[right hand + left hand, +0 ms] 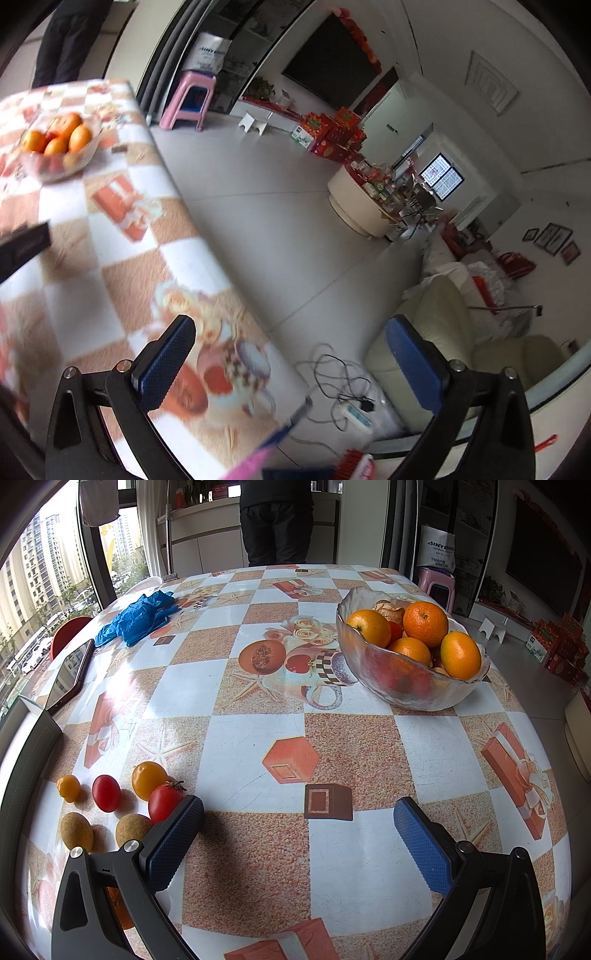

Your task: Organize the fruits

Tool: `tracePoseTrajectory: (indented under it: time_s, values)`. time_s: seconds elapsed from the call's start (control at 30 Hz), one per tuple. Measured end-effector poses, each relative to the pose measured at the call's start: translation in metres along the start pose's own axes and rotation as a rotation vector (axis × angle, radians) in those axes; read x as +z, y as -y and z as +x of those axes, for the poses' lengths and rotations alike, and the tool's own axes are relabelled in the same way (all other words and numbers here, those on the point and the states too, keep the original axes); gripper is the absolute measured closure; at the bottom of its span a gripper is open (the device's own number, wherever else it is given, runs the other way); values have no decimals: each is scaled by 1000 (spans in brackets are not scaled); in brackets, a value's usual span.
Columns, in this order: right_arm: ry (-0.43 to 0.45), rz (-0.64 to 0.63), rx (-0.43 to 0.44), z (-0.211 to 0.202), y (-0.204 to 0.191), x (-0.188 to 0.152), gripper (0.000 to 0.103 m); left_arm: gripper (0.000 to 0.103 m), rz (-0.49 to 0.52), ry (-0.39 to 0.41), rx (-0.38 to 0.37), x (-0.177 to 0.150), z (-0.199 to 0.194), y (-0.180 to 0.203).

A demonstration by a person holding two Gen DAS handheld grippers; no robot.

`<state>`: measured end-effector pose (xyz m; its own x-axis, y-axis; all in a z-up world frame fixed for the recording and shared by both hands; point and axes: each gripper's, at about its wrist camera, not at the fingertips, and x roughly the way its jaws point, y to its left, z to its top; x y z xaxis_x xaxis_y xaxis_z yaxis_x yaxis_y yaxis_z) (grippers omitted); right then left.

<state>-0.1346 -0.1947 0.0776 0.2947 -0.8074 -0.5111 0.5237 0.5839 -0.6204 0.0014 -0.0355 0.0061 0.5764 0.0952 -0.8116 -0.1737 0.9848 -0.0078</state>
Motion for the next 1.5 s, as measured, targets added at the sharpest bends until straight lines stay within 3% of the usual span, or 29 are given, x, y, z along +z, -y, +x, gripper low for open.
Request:
tracePoseTrajectory:
  time_s: [0.2, 0.53, 0.77, 1.0, 1.23, 1.5]
  values:
    - [-48, -8, -94, -37, -7, -3, 0, 0, 0, 0, 0, 0, 1, 2]
    - [0, -100, -234, -91, 1, 11, 0, 0, 0, 0, 0, 0, 0, 0]
    - [55, -145, -238, -118, -7, 20, 0, 0, 0, 0, 0, 0, 1, 2]
    - [55, -163, -218, -109, -12, 17, 0, 0, 0, 0, 0, 0, 0, 0]
    - [52, -144, -110, -75, 11, -2, 0, 0, 0, 0, 0, 0, 0, 0]
    - [25, 65, 188, -10, 55, -49, 0, 0, 0, 0, 0, 0, 0, 0]
